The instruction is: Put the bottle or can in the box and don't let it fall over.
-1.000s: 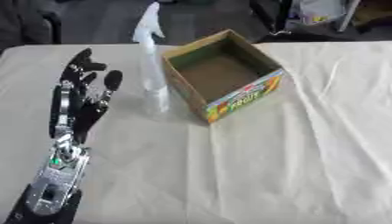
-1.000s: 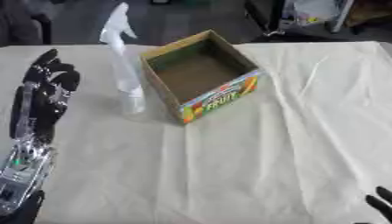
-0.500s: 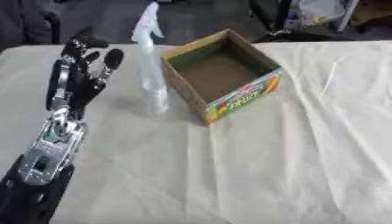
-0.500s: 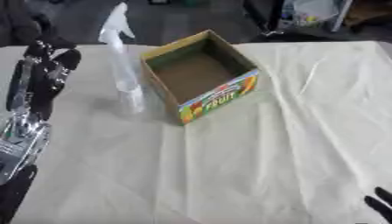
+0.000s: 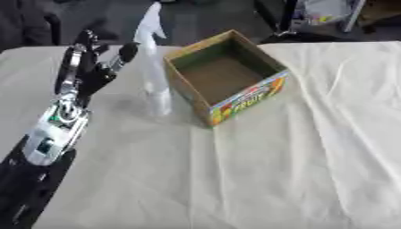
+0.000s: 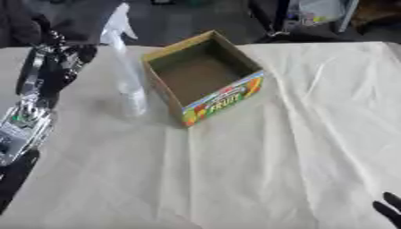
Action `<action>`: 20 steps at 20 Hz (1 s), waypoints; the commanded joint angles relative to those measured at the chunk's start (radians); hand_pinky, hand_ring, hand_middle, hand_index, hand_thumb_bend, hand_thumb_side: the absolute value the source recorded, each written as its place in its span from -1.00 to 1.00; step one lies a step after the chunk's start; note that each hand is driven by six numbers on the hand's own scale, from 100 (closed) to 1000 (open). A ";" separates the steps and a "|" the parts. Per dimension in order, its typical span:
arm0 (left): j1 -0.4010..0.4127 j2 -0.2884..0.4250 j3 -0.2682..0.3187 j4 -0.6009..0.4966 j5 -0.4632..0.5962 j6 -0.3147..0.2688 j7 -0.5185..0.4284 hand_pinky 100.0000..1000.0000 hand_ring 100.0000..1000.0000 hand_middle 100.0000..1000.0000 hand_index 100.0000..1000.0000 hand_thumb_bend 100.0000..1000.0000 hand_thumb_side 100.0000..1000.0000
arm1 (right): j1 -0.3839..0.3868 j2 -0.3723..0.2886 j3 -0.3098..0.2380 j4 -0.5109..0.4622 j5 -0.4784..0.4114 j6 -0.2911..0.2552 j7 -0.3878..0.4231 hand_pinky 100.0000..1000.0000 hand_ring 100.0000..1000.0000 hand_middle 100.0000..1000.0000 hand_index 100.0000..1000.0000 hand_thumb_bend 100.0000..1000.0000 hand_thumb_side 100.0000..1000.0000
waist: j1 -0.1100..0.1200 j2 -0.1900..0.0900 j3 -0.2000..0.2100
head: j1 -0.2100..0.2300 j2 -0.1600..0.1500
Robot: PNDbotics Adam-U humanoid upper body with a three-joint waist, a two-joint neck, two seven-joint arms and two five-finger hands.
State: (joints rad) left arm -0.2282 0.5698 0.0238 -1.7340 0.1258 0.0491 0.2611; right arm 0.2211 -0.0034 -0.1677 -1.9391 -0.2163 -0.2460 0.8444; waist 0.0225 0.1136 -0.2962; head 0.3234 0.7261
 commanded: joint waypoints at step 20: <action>-0.168 0.111 -0.101 0.222 -0.013 0.042 -0.039 0.83 1.00 0.26 0.83 0.68 -0.15 | 0.001 0.000 0.011 -0.011 0.003 -0.002 0.011 0.46 1.00 1.00 1.00 -1.00 -0.18 | -0.001 -0.010 -0.024 | 0.009 -0.003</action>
State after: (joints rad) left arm -0.3798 0.6416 -0.0799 -1.5132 0.1210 0.0951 0.2207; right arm 0.2218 -0.0030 -0.1589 -1.9391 -0.2162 -0.2467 0.8537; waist 0.0219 0.1135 -0.3203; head 0.3301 0.7265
